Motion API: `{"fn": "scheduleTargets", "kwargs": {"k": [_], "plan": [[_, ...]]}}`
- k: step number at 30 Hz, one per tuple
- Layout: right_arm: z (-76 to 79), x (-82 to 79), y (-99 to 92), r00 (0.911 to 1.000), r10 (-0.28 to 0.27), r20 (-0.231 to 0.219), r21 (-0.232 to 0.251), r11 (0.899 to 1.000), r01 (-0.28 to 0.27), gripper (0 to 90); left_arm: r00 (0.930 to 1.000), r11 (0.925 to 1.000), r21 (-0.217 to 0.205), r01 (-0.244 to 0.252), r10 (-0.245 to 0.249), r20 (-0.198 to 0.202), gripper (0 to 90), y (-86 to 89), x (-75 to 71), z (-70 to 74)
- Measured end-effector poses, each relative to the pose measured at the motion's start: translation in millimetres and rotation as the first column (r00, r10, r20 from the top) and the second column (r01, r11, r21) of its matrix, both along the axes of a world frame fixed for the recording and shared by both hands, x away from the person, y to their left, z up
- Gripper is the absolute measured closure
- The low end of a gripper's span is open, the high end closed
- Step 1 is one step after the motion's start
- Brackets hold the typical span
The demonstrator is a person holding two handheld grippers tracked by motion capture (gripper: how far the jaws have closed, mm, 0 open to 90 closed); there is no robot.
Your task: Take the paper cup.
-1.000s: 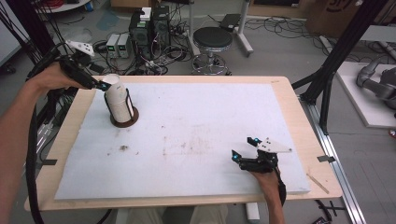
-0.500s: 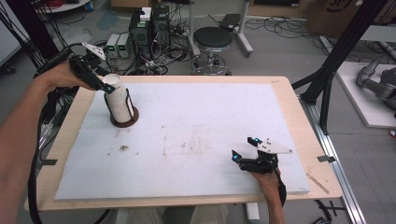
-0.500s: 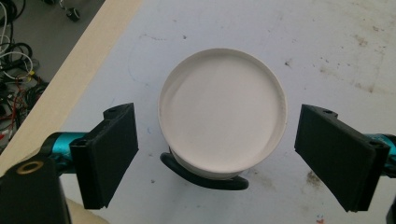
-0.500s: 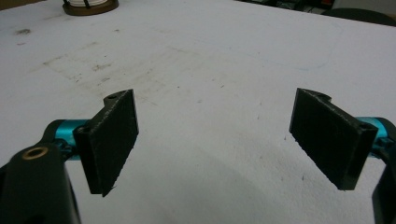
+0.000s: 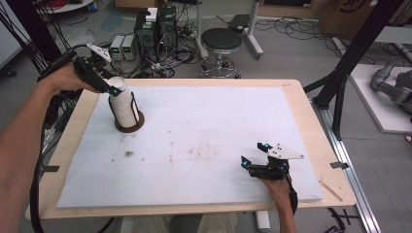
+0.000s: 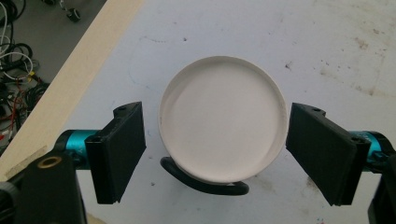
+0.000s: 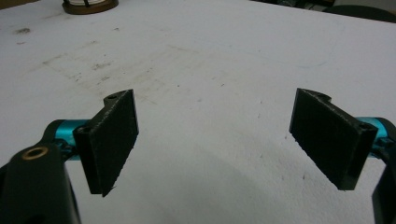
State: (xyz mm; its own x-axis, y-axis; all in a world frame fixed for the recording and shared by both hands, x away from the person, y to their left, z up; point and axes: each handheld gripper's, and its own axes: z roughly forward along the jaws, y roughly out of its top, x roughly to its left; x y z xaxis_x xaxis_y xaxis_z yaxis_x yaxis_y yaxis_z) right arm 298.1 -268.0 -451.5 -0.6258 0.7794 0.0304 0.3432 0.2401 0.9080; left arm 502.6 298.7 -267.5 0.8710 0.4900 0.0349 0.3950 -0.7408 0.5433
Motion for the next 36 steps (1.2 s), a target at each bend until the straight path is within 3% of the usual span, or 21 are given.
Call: {"fn": "scheduleTargets", "kwargs": {"k": [8,22,36], "plan": [[0.0,1.1,1.2,0.9999,0.003,-0.016,-0.005,1.000,-0.003,15.8,0.9998,0.9995,-0.028,-0.016,0.016,0.014,34.0,-0.3,-0.6,4.7],[0.1,0.4,0.7,0.9999,0.003,-0.016,-0.003,1.000,-0.003,15.8,0.9990,0.9988,-0.033,-0.037,0.038,0.023,34.9,-1.1,-2.5,8.6],[0.0,0.7,1.2,0.9999,0.005,-0.016,-0.005,1.000,-0.005,15.7,0.9965,0.9957,-0.073,-0.057,0.061,0.057,36.2,4.5,-9.6,20.7]]}}
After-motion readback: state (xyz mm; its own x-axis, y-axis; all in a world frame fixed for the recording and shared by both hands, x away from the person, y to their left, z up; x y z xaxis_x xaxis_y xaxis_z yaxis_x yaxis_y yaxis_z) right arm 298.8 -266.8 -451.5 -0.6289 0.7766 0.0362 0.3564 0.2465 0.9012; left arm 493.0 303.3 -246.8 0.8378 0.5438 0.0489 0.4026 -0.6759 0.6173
